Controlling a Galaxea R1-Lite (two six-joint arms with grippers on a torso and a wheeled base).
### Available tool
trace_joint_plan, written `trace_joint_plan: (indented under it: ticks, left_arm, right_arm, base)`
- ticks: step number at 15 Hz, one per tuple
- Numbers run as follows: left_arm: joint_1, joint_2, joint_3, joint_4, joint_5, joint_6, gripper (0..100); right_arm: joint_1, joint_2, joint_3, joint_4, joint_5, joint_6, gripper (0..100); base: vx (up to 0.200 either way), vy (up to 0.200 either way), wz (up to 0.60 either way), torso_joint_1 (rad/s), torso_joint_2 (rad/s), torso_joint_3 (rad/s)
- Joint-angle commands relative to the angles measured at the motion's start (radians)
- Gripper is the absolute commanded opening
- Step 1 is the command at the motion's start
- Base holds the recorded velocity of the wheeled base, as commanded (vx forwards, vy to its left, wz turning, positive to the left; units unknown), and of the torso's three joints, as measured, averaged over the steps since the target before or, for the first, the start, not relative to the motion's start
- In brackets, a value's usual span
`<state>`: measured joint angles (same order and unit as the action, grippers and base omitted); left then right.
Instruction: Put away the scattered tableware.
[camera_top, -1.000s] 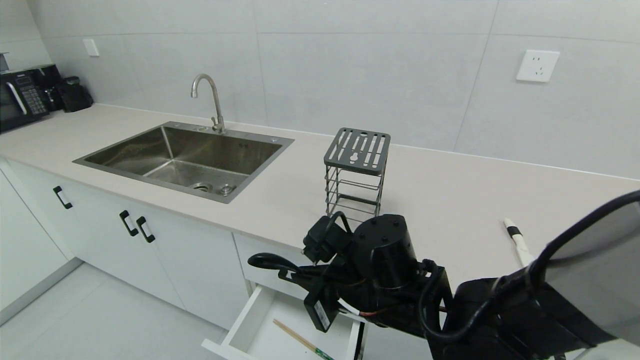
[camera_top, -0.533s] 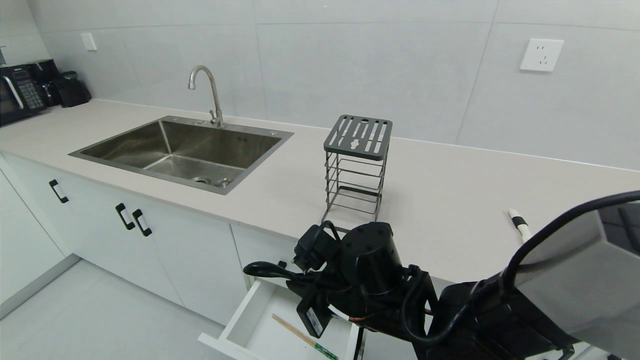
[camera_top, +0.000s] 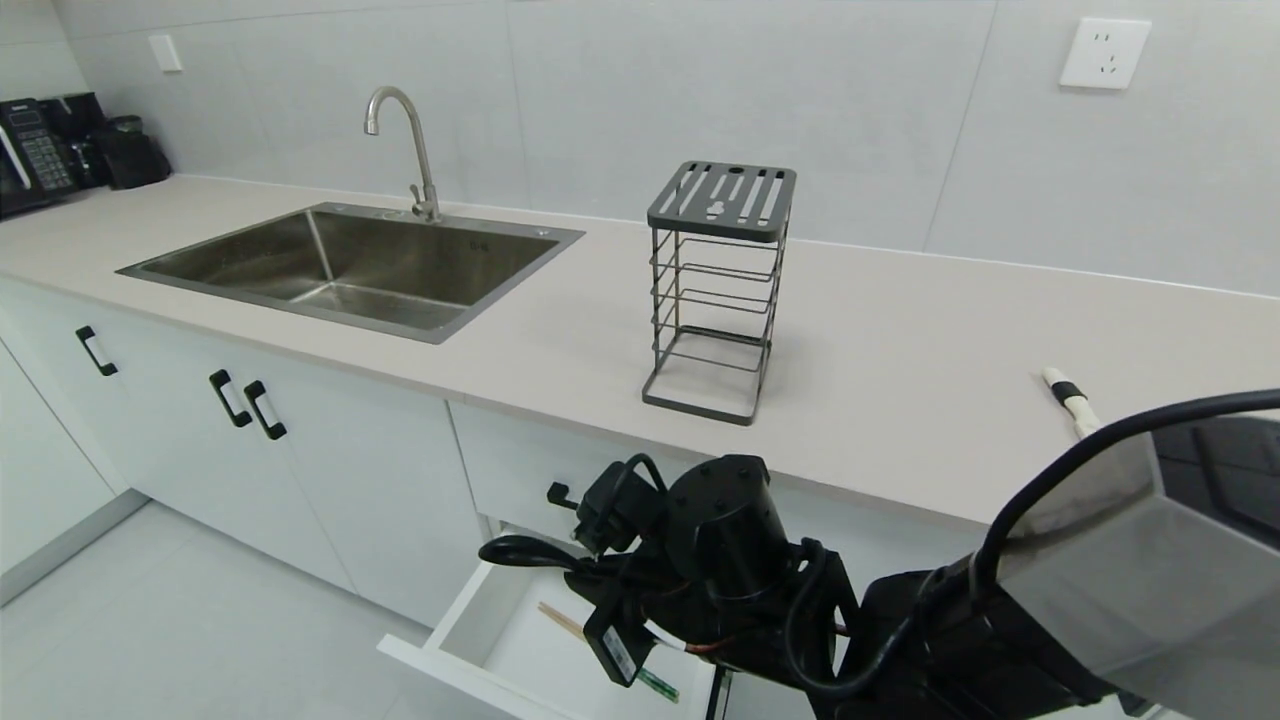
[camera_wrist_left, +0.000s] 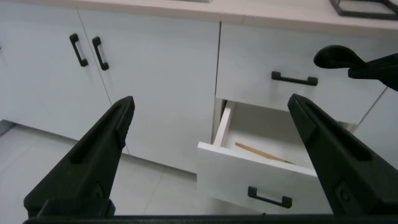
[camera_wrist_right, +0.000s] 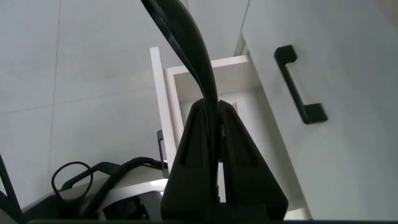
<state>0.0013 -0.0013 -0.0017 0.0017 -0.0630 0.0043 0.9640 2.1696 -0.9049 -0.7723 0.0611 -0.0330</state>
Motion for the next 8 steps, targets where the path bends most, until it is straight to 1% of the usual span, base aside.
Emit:
trace_joint_plan:
  ticks: [1,8]
  left_arm:
    - [0.000,0.001,0.000,0.000,0.000,0.000,100]
    - [0.000,0.001,0.000,0.000,0.000,0.000,100]
  right_arm:
    - [0.001,0.003,0.000,-0.001,0.000,-0.001,0]
    - [0.001,0.018,-0.006,0.004,0.000,-0.001,0]
  base:
    - [0.000,0.000,0.00,-0.246,0.50,0.246]
    - [0.000,0.000,0.00,-0.257,0.47,0.220]
